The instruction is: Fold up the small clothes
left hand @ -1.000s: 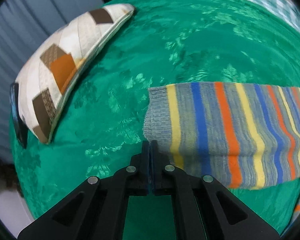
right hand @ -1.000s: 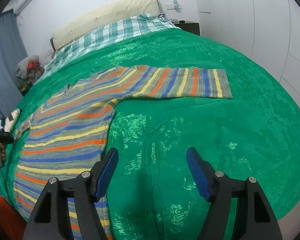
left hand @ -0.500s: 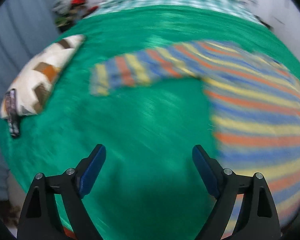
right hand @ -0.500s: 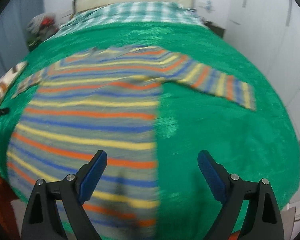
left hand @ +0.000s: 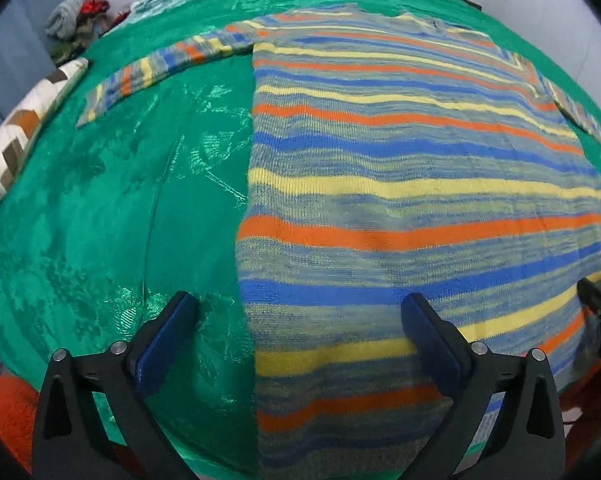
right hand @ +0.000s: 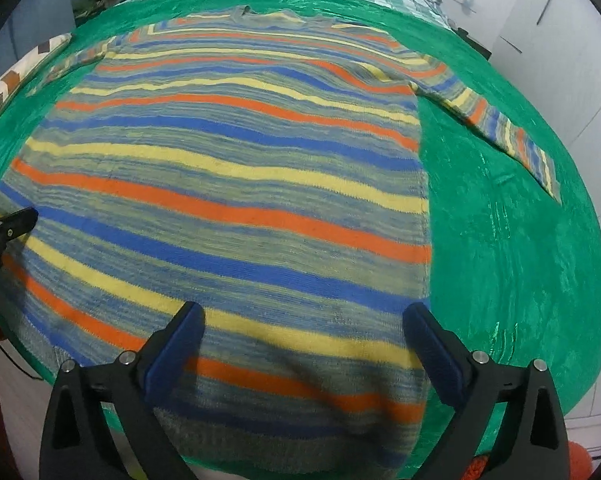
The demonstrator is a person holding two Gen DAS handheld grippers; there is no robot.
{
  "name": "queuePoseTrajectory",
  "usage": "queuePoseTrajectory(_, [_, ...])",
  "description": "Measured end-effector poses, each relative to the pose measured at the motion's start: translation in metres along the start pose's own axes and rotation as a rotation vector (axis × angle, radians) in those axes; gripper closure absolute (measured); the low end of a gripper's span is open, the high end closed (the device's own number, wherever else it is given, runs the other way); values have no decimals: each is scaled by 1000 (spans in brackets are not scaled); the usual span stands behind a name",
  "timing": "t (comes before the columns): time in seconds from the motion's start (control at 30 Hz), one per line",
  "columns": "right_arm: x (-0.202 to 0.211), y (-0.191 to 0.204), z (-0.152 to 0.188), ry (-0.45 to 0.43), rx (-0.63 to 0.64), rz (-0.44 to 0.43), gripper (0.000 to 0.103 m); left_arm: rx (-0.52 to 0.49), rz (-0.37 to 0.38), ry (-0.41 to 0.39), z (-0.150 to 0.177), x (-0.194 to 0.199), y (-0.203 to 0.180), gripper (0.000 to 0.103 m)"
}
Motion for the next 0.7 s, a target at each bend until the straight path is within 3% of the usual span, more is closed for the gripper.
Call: queuePoseTrajectory(0.7, [-3, -2, -1, -19, -12, 8, 1, 5, 2, 12, -3, -6, 3, 0])
Point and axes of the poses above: each gripper's, at about its wrist camera, not at the fingertips, and x roughly against the way its jaws point, y to its left, z to its underside, the point moved 9 cm from there along -x, roughly the way its jaws point, and after that the axes turned 14 degrees about x, right-handed, at the moved point
